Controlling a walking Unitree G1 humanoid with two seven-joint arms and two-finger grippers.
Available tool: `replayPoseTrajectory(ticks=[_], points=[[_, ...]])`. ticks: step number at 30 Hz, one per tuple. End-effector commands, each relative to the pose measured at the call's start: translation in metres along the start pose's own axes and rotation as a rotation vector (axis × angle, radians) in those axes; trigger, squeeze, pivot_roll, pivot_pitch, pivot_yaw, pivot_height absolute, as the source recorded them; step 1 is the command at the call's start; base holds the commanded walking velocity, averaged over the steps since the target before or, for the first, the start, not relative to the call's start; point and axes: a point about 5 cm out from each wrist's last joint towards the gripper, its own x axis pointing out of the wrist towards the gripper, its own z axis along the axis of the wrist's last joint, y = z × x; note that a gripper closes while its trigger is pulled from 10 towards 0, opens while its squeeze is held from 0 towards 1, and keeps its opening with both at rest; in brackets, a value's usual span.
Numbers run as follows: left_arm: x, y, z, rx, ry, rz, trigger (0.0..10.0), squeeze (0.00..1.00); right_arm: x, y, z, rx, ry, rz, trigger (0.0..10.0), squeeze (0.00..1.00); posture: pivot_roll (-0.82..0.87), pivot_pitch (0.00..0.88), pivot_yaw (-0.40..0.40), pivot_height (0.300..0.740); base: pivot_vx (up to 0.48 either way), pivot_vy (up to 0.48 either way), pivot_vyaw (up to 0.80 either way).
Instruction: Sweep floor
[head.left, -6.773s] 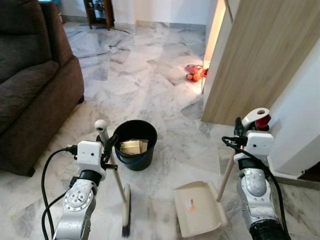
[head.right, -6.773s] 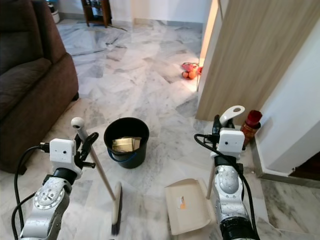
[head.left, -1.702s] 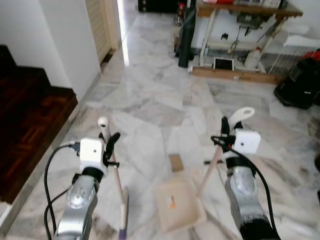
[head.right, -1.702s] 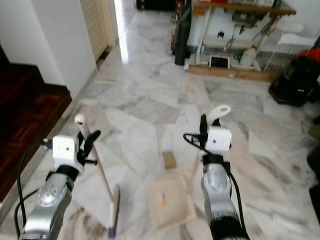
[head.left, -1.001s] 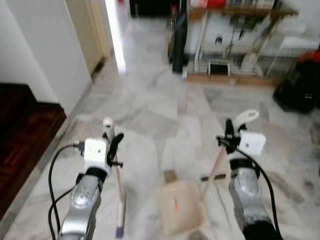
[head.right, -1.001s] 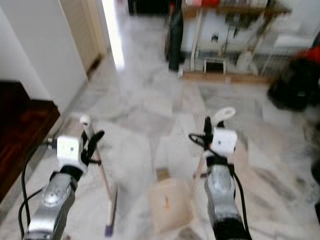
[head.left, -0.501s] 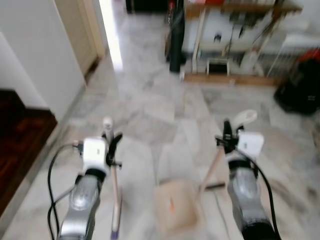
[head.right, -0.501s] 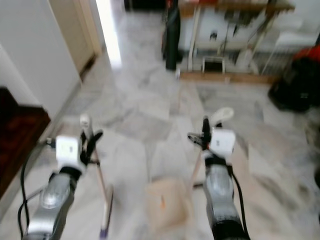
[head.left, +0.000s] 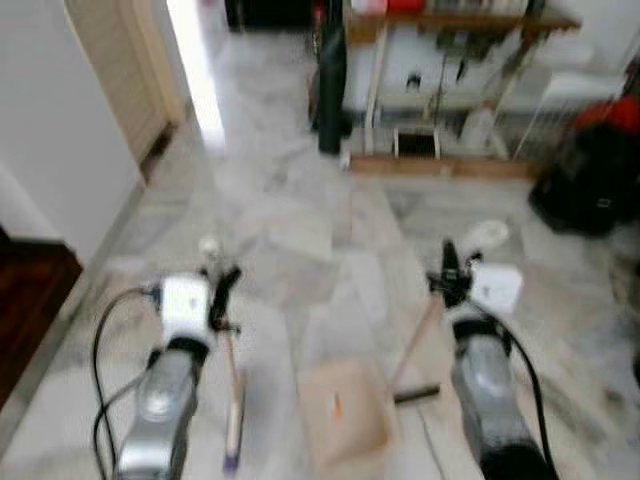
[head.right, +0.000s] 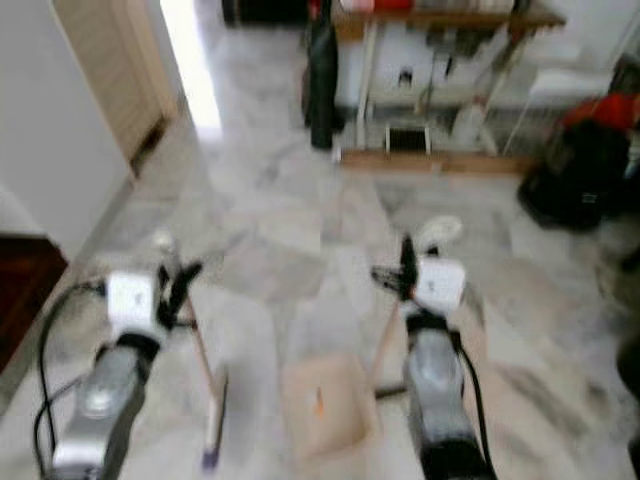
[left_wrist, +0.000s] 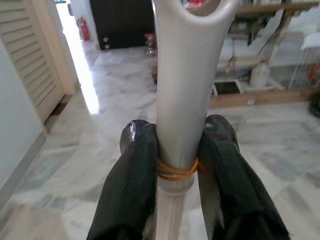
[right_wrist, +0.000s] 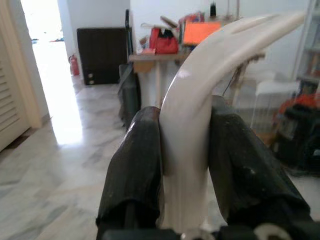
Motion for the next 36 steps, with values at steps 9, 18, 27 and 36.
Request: replayPoseTrajectory(ticks=[9, 18, 27, 36], points=[[0.001, 0.006, 0.006, 0.009, -0.027, 0.009, 10.0, 0.0, 0.004, 0.006, 0.005, -0.006, -0.024, 0.003, 10.0, 0.0, 0.05, 0.018, -0.016, 0.74, 0.359, 0.0, 0.0], [0.001, 0.006, 0.007, 0.012, -0.033, 0.013, 10.0, 0.0, 0.003, 0.005, 0.001, -0.012, 0.003, -0.004, 10.0, 0.0, 0.05, 0.025, -0.016, 0.74, 0.226, 0.0, 0.0], [0.0, 0.006, 0.006, 0.013, -0.027, 0.009, 10.0, 0.0, 0.0, 0.004, -0.01, -0.034, 0.066, -0.021, 10.0, 0.0, 0.05, 0.028, -0.016, 0.74, 0.0, 0.0, 0.0], [0.001, 0.008, 0.002, 0.02, -0.003, -0.001, 10.0, 0.0, 0.0, 0.0, -0.016, -0.06, 0.106, -0.049, 10.0, 0.0, 0.05, 0.033, -0.017, 0.74, 0.0, 0.0, 0.0]])
